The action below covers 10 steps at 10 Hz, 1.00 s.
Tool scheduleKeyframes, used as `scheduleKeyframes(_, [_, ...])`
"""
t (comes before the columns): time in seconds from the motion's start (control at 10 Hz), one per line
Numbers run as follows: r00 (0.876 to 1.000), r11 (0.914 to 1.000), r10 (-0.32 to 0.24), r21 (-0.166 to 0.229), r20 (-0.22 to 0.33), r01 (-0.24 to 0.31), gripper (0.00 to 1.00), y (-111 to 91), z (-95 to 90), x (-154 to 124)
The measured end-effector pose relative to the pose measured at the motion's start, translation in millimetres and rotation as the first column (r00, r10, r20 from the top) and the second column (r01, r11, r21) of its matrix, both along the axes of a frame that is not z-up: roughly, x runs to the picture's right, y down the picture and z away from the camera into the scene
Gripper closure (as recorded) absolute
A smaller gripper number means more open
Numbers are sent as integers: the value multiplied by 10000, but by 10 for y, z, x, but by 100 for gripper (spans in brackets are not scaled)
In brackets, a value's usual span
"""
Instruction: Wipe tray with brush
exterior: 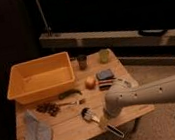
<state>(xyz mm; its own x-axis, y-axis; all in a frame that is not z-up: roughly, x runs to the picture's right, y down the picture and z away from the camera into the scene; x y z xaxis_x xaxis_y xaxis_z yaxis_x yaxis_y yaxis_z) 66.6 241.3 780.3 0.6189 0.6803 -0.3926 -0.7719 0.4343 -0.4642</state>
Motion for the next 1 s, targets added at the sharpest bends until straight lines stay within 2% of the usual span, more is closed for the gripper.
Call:
scheduleKeyframes(0.3, [9999, 9998, 75, -205, 100, -73, 20, -70, 138, -85])
scheduleKeyframes(0.5, [9996, 9994, -205, -277, 193, 210, 20, -62, 187, -222])
scheduleKeyframes(1.0, [9963, 9964, -843, -41, 144, 844, 20, -4, 40, -333])
